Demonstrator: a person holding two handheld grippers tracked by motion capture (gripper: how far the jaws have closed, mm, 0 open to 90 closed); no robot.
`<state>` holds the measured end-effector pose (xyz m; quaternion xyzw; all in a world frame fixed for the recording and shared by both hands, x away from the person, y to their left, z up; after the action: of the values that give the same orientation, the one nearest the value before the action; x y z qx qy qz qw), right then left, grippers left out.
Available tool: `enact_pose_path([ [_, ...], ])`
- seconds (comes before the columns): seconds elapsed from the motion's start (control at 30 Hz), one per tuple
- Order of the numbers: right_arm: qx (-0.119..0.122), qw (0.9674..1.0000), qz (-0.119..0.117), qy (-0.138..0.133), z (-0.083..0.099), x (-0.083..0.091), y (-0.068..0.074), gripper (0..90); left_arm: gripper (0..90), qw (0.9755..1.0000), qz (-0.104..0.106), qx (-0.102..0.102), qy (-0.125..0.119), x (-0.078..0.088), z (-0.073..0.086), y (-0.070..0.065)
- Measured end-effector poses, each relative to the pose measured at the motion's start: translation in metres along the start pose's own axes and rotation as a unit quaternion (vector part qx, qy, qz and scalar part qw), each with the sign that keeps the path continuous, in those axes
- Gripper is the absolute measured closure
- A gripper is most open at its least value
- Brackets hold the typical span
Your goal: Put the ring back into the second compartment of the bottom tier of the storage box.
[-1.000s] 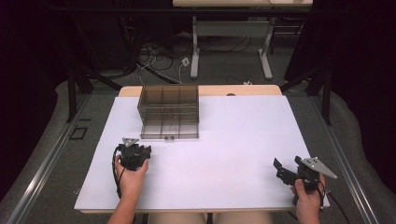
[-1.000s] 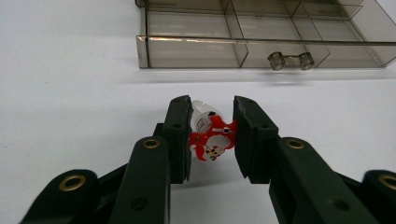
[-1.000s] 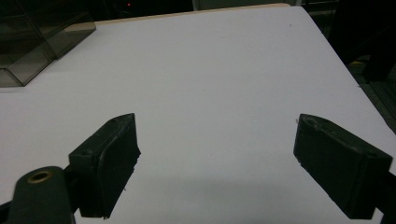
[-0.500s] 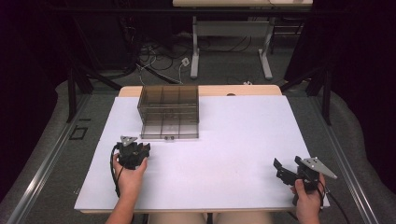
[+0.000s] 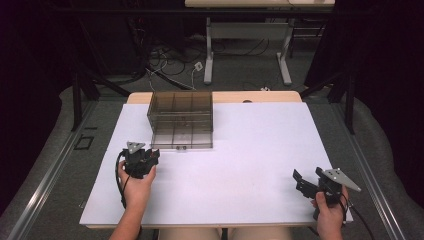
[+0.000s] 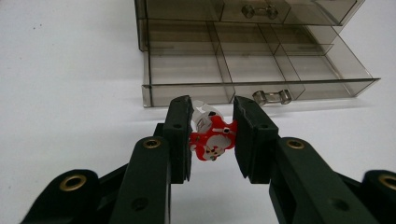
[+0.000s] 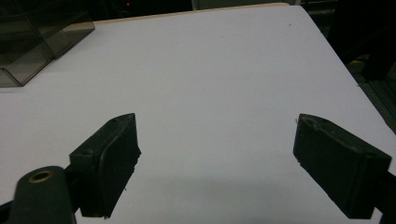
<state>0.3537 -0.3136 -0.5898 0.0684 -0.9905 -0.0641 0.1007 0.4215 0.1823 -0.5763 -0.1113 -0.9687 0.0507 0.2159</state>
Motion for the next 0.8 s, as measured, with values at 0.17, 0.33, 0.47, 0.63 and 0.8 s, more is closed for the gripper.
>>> enact_pose_path([
  [0.17, -0.003, 1.0000, -0.001, 0.005, 0.000, 0.001, 0.000, 13.8, 68.4, 1.0000, 0.004, 0.005, -0.002, 0.000, -0.006, -0.001],
  [0.33, 0.000, 1.0000, 0.000, 0.002, 0.000, 0.001, -0.001, 14.1, 68.4, 0.9999, 0.012, 0.005, -0.006, -0.002, -0.014, -0.005],
  [0.47, -0.001, 1.0000, -0.001, 0.002, 0.000, 0.001, 0.000, 14.1, 68.4, 0.9999, 0.015, 0.003, -0.008, -0.003, -0.020, -0.007],
  [0.63, 0.003, 1.0000, -0.001, 0.004, 0.000, 0.001, 0.000, 14.1, 68.4, 0.9998, 0.018, 0.002, -0.011, -0.003, -0.028, -0.008],
  [0.8, -0.003, 1.0000, 0.000, 0.000, 0.000, 0.001, 0.000, 14.1, 68.4, 0.9996, 0.024, 0.007, -0.011, -0.004, -0.034, -0.008],
])
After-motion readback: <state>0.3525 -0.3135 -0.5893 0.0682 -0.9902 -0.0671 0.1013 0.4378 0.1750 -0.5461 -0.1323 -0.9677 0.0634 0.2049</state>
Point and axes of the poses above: each handheld gripper's, and its own axes: x roughly backward along the jaws, z roughly out of its underside, y roughly to its left, the point moved 9 cm from there along -x, roughly forward along the jaws, and after that the axes turned 12 degrees about -y, right-handed, at the moved point
